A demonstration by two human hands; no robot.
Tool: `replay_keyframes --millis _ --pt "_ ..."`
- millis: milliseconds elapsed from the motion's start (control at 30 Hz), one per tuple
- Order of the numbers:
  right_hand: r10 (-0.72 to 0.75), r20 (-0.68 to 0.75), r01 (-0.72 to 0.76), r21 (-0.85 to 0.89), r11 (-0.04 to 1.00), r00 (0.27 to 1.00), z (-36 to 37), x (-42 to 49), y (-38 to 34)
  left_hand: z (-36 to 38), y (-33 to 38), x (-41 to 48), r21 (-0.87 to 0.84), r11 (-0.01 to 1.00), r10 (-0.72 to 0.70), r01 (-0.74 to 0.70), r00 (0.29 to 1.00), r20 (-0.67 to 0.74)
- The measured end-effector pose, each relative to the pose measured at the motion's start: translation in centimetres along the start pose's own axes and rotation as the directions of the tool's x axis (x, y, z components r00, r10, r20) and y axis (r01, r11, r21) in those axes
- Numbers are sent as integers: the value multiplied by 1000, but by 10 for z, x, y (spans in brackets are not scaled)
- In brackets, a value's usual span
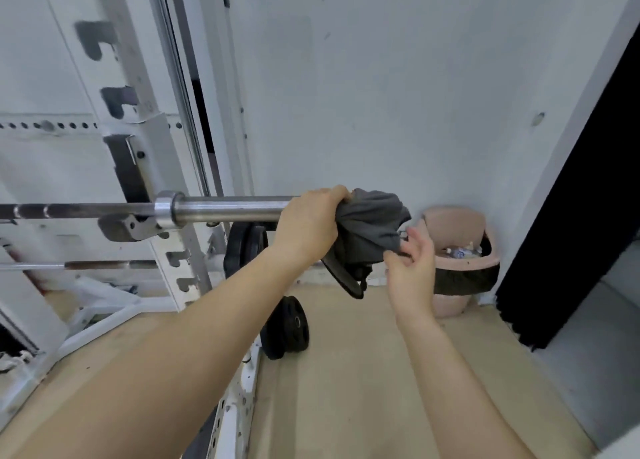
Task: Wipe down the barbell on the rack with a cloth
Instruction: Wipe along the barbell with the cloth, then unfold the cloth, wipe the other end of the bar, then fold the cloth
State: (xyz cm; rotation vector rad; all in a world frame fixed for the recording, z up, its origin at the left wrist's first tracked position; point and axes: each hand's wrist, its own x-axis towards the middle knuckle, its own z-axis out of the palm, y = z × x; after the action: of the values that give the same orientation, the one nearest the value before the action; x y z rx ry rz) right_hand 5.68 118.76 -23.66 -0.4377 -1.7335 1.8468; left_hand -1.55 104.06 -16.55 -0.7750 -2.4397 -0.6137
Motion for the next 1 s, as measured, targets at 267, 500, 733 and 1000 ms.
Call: replay_keyframes --millis 267,500,733,1000 --pt "49 247 11 -238 971 968 47 -123 -42 -105 -47 -132 -628 715 -320 308 942 98" --pt "208 540 -106 -213 971 816 121 -256 -36 -184 -84 -246 -569 657 -450 494 863 229" --pt "372 797 -190 -320 928 476 185 -349 -23 -290 -132 -355 -484 683 -333 548 822 461" --pt "390 885 -171 -356 919 253 277 -444 -23 -378 -184 -468 -257 755 -416 603 744 522"
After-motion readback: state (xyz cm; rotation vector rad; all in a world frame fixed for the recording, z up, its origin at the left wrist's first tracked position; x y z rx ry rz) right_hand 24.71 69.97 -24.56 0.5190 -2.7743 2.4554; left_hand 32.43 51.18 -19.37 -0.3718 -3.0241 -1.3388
